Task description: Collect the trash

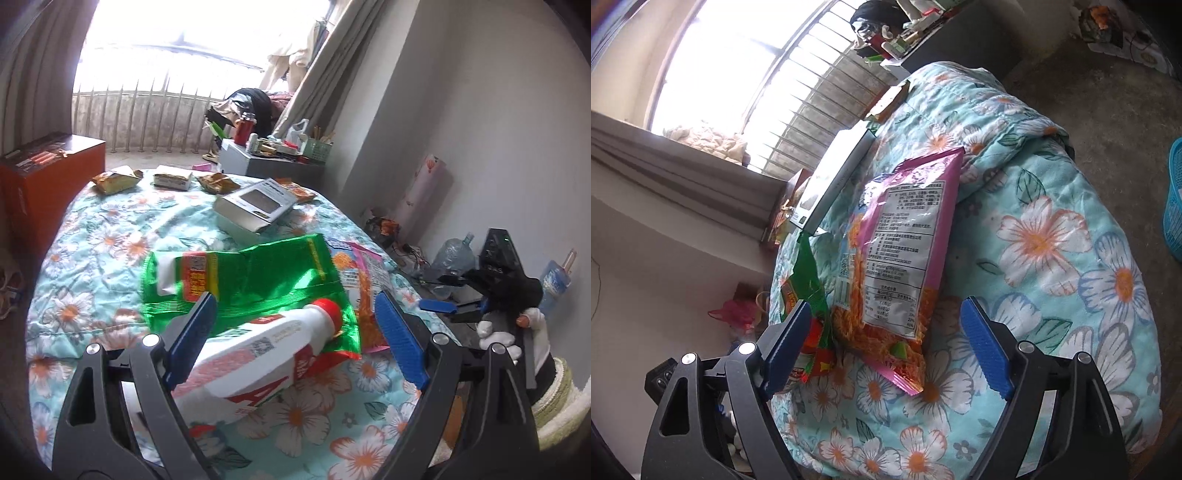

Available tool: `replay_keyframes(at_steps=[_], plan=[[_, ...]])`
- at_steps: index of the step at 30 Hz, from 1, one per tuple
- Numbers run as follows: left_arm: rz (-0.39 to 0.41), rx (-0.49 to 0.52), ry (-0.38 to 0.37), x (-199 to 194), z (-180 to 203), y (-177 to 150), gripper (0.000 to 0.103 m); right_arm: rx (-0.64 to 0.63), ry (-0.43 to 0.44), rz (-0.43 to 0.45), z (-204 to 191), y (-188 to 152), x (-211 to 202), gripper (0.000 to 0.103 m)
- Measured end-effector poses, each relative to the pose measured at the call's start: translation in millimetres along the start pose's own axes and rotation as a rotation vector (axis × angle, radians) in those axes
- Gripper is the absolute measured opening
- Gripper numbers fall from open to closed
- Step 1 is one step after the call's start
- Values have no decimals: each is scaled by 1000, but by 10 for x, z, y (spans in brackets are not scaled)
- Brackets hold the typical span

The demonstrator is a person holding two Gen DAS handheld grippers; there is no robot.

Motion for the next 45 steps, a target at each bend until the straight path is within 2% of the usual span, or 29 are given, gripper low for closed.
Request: replay_keyframes(at_steps=[4, 7, 10, 13, 17, 21, 26, 32, 36, 38, 41, 45], plan=[[22, -39, 106, -181, -304, 35, 83, -101, 76, 11, -279, -100, -161, 81], [31, -98, 172, -302, -547, 44, 81, -147, 171, -37, -515, -242, -76, 81], [39, -152, 231, -396, -737, 25, 77, -157, 250, -128, -726, -418, 200, 81], [30, -212, 274, -456, -906, -23, 71, -140, 283, -214, -859, -610, 496, 81], [-23, -286, 335, -445, -1121, -147, 61, -52, 272, -302, -917, -729, 890, 81], [-80, -354, 289, -333, -1219, -311, 54, 9, 273, -351, -938, -778, 1154, 79], [-126, -356, 185, -289, -1125, -458, 53, 19, 256, -360, -974, -840, 1191, 78], [-196, -289, 45, -288, -862, -549, 53, 13, 200, -315, -922, -822, 1141, 78], [-252, -241, -9, -222, -666, -663, 53, 33, 183, -290, -852, -830, 1113, 79], [-274, -215, 1, -206, -584, -708, 53, 46, 182, -285, -838, -831, 1144, 78], [-254, -187, 0, -303, -543, -676, 53, 60, 189, -293, -861, -844, 1189, 79], [-145, -205, -2, -513, -654, -502, 53, 70, 216, -314, -894, -875, 1222, 79]])
Point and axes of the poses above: each gripper's, at about its wrist camera, not at the fingertips, and x roughly the way its jaws point, z to its right, y to its top, the point moved 1 cm from there along x, roughly the way its jaws point, and after that the axes turned 3 degrees about -z, right-handed, at the moved point
